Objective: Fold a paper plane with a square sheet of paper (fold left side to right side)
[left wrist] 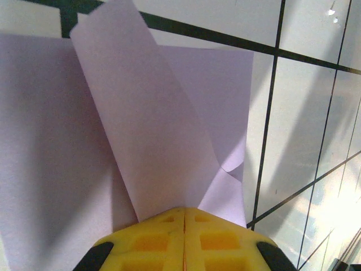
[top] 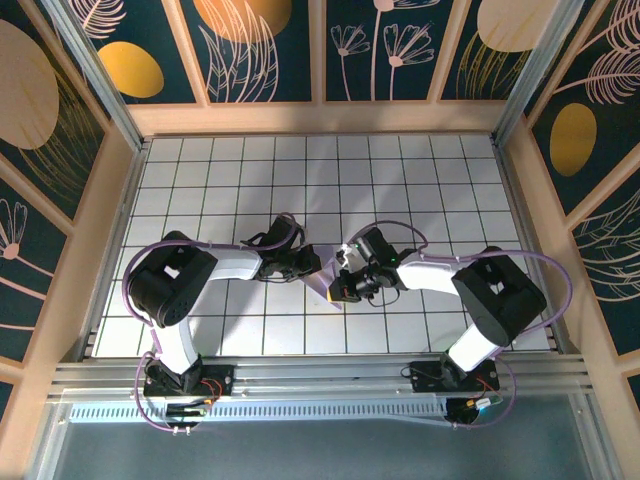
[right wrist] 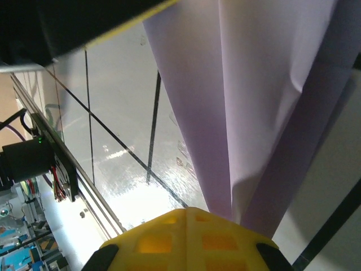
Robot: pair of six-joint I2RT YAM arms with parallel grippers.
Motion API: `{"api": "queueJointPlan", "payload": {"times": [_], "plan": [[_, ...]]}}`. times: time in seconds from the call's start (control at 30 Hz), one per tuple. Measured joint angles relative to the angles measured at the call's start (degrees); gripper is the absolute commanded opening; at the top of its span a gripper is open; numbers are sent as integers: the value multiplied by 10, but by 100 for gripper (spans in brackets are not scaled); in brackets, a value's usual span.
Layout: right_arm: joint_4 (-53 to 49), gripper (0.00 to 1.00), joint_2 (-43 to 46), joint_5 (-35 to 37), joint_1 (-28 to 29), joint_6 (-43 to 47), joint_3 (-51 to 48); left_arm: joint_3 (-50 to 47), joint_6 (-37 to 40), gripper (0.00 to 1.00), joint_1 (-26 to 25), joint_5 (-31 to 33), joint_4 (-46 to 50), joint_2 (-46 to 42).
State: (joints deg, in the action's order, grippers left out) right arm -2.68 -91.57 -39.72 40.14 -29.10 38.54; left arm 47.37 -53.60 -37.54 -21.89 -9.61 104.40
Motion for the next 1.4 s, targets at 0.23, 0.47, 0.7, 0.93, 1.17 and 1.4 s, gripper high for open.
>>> {"api": "queueJointPlan", "payload": {"times": [0.23, 0.47, 0.7, 0.93, 1.17, 1.4], "plan": [[8, 0, -3, 3, 1, 0, -19, 0, 0, 7, 0, 1, 0, 0], [12, 0, -5, 7, 3, 0, -23, 1, 0, 7, 0, 1, 2, 0], [12, 0, -9, 11, 4, 0, -24, 1, 0, 7, 0, 1, 2, 0], [12, 0, -9, 13, 5, 0, -24, 1, 0, 7, 0, 1, 2, 0], [12, 0, -9, 17, 5, 0, -24, 1, 0, 7, 0, 1, 3, 0], [13, 0, -13, 21, 5, 1, -26, 1, 0, 7, 0, 1, 2, 0]]}}
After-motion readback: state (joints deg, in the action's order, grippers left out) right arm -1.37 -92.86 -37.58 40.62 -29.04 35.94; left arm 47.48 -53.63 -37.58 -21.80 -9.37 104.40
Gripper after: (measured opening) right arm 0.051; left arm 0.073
